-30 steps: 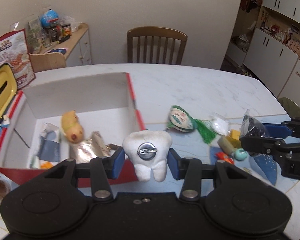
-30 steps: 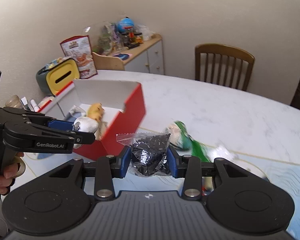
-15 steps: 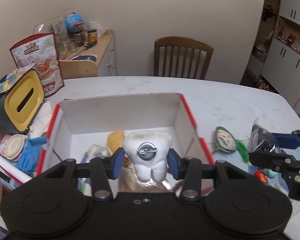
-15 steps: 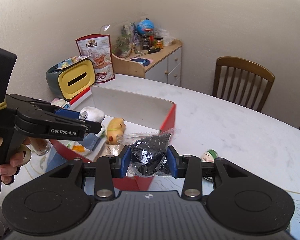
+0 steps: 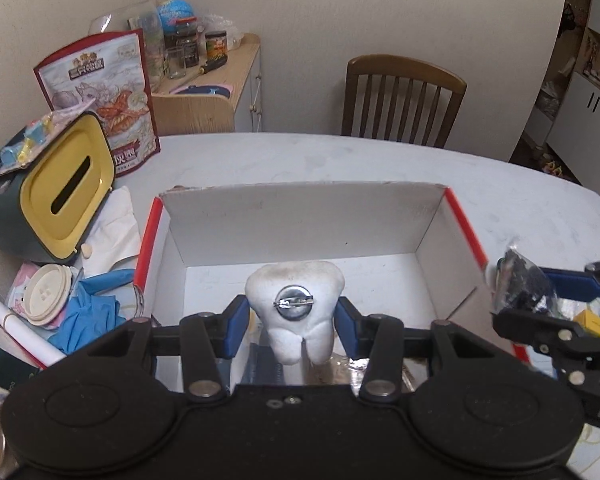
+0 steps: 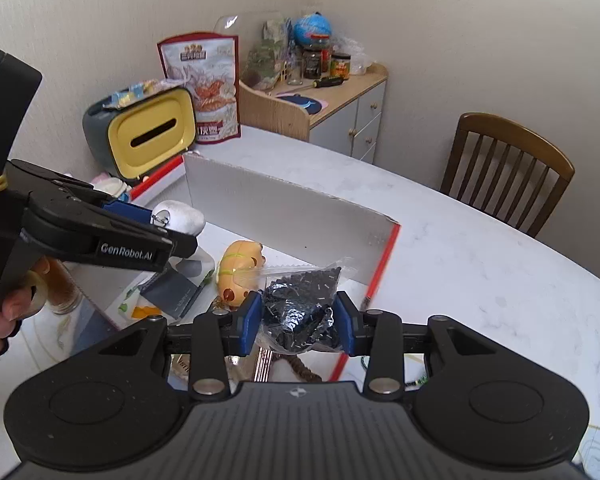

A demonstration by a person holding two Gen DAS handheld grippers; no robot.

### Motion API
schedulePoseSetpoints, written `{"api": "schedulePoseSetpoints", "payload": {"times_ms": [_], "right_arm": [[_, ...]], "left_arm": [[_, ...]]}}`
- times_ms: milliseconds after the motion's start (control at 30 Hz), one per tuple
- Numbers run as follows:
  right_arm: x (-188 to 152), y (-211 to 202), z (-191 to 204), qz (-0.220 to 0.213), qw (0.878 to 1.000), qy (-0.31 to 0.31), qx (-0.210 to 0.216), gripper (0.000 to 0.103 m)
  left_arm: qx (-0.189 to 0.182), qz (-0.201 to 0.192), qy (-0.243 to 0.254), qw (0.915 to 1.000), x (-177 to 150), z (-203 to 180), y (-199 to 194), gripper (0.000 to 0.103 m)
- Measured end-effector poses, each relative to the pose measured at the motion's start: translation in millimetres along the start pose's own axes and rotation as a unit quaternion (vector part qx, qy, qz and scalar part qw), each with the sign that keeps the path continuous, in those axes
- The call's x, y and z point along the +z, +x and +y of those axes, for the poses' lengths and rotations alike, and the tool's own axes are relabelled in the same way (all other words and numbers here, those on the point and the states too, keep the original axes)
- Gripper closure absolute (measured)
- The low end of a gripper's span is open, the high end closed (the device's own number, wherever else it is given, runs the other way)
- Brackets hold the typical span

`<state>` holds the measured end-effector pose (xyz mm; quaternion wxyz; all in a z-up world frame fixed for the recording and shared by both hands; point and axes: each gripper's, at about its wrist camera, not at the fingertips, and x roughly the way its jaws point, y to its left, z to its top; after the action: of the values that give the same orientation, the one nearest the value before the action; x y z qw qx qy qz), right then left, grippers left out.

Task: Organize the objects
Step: 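Carry the tooth plush and black bag with both grippers into the red box, then open both grippers to drop the tooth plush and black bag in the box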

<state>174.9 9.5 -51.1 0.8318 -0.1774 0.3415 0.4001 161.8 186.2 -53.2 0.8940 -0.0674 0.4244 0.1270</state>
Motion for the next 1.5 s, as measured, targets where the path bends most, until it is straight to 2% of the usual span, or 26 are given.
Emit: {"api": "schedulePoseSetpoints", "payload": {"times_ms": [400,800,1133,1500], "right_arm": [[15.9,57.3,6.5,0.044,0.999,-0.031,0.001,0.064],[16.5,99.7,11.9,0.090,0.995,-0.027,0.018,0.064],[16.3,119.8,14.9,0.126,0.992,-0.016,0.024,0.064],[13.1,118.9,10.8,0.130,0.991,-0.002,0.036,0.062]], "left_arm": [[-0.022,0.038,0.047,0.9979,-14.6,-4.9,28.9,0.058],[-0.043,0.078,0.059,0.9943,-24.2,-4.4,49.4,0.058],[-0.049,0.111,0.051,0.9913,-25.3,-2.2,62.1,0.057],[-0.052,0.122,0.043,0.9902,-27.8,0.4,67.2,0.054]]}}
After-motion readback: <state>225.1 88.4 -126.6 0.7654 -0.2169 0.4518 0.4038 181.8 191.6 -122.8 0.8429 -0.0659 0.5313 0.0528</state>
